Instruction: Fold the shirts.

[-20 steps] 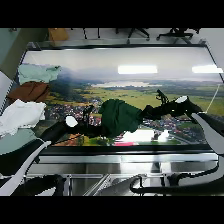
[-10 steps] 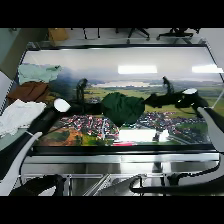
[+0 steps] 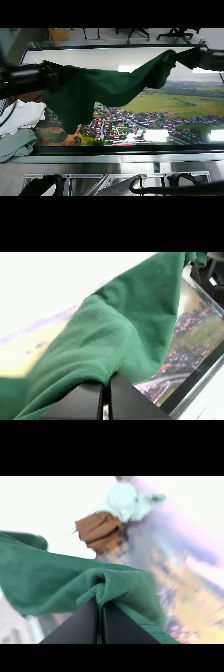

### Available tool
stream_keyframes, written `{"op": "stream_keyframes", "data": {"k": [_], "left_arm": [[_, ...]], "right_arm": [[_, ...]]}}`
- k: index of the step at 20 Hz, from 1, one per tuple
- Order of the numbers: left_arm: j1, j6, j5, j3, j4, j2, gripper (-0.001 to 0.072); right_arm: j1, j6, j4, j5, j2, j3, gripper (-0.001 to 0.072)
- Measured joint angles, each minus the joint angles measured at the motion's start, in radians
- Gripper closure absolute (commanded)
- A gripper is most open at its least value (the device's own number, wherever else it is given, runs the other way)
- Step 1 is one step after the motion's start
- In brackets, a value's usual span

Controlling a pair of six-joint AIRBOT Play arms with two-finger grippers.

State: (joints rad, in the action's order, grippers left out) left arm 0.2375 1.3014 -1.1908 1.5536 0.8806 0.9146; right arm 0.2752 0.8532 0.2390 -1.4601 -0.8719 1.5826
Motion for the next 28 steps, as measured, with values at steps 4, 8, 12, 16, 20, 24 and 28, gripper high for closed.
{"op": "stream_keyframes", "data": {"k": [4, 8, 12, 16, 20, 24, 28], "left_arm": [[-0.005, 0.007, -0.065, 0.053, 0.014, -0.074, 0.0692], [-0.005, 0.005, -0.102, 0.061, 0.014, 0.005, 0.0691], [-0.006, -0.037, -0.080, -0.026, 0.021, 0.231, 0.0670], [-0.035, -0.065, 0.033, -0.085, 0.003, 0.517, 0.0035], [-0.117, -0.033, -0.017, 0.002, -0.043, 0.725, 0.0036], [-0.192, 0.008, -0.206, 0.013, -0.055, 0.757, 0.0036], [-0.208, 0.023, -0.265, -0.223, -0.010, 0.642, 0.0036]], "right_arm": [[0.004, -0.009, 0.123, 0.040, 0.134, 0.021, 0.0696], [-0.008, -0.009, 0.191, 0.061, 0.114, -0.048, 0.0696], [-0.050, -0.045, 0.216, 0.111, -0.023, -0.234, 0.0696], [-0.069, -0.085, 0.222, 0.237, -0.224, -0.364, 0.0692], [-0.064, -0.119, 0.221, 0.344, -0.380, -0.401, 0.0337], [0.000, -0.132, 0.254, 0.379, -0.388, -0.399, 0.0249], [0.069, -0.019, 0.396, 0.344, -0.330, -0.399, 0.0249]]}}
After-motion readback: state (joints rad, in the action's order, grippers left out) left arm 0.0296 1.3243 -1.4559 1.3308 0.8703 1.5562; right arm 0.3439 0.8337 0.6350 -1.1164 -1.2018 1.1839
